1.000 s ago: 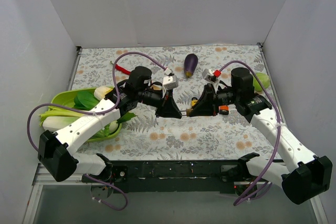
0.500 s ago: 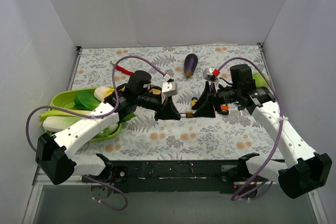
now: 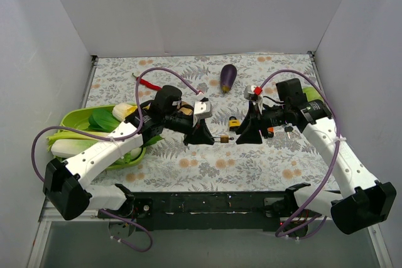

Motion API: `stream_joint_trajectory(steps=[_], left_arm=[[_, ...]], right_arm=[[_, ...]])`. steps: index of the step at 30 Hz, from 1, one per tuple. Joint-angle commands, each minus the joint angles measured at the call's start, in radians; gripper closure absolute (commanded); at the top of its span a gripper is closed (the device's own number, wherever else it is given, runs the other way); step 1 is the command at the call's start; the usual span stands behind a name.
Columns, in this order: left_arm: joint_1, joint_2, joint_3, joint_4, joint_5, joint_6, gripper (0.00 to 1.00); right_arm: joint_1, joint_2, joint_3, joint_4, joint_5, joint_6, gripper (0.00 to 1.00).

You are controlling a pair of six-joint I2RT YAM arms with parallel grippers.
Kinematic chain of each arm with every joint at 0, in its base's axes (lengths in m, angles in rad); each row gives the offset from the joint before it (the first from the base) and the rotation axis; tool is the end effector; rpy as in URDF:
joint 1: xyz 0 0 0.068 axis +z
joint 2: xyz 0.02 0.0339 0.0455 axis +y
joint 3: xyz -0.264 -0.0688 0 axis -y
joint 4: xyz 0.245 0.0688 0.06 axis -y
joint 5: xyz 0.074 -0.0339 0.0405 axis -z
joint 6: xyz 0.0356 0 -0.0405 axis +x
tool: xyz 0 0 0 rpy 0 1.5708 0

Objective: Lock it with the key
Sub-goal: Lock the lock.

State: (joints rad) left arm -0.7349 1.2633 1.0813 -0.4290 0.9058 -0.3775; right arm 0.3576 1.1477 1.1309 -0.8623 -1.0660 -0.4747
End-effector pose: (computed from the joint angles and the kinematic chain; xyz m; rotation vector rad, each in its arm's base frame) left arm 0.1819 -0.2022 0.3247 0.9798 2.1547 -1.5788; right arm 0.1912 0.1047 0.3398 -1.2754 1.7654 1.2097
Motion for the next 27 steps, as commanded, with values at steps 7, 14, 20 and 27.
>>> stream_joint_trajectory(steps=[7, 14, 20, 27], left_arm=[[0.003, 0.016, 0.029, 0.016, 0.033, 0.006, 1.0], [-0.001, 0.016, 0.031, 0.027, 0.035, -0.005, 1.0], [-0.003, 0.015, 0.012, 0.038, 0.027, -0.021, 1.0], [0.014, 0.008, -0.009, 0.049, 0.002, -0.02, 1.0]], right_arm=[[0.049, 0.02, 0.044, 0.06, 0.023, 0.033, 0.46], [0.087, 0.026, 0.04, 0.1, 0.051, 0.059, 0.58], [0.093, 0.017, 0.027, 0.082, 0.067, 0.038, 0.99], [0.026, 0.026, 0.013, -0.004, 0.061, 0.001, 0.99]])
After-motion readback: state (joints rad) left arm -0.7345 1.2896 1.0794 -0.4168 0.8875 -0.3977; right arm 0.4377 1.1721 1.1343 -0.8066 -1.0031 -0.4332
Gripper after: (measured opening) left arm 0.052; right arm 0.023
